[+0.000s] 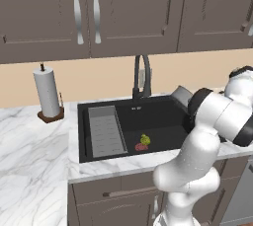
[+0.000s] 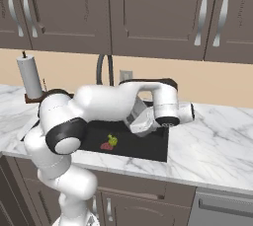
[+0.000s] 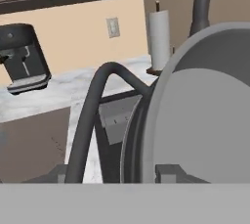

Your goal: Dump the broccoli from the pot into the sink. Then turn on the water and wash the broccoli. Then turn off the water and put the broccoli back in the pot.

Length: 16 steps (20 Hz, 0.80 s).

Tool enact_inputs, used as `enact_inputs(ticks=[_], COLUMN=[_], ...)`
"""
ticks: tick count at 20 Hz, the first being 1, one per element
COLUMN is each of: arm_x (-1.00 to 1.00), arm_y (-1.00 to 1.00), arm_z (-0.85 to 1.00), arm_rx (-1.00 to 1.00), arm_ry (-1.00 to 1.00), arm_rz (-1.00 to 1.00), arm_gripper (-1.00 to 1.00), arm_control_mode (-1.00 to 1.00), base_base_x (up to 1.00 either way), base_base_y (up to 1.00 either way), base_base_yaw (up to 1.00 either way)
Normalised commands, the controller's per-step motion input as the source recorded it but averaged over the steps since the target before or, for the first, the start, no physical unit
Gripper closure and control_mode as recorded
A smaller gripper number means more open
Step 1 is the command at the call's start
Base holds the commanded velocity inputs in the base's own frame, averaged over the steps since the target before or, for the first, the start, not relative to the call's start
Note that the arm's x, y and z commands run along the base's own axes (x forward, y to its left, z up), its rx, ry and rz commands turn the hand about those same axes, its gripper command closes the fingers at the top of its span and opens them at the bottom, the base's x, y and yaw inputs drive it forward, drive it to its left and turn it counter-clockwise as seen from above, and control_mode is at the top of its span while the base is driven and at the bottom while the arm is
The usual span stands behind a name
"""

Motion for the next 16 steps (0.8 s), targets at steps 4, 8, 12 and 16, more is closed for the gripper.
enact_inputs(ticks=[4,8,12,16], arm_x=[-0.4,-0.17,0.0,0.0], arm_y=[-0.41,-0.41,-0.41,-0.42], arm_z=[0.12,0.01,0.0,0.0], arm_rx=[-0.28,-0.3,-0.31,-0.3], arm_ry=[-0.14,-0.12,-0.09,-0.01], arm_rz=[-0.19,-0.2,-0.19,-0.2], arm_gripper=[1.0,1.0,1.0,1.0], arm_control_mode=[-1.0,-1.0,-1.0,-1.0], base_base_x=[0.0,0.0,0.0,0.0], base_base_y=[0.0,0.0,0.0,0.0], base_base_yaw=[0.0,0.0,0.0,0.0])
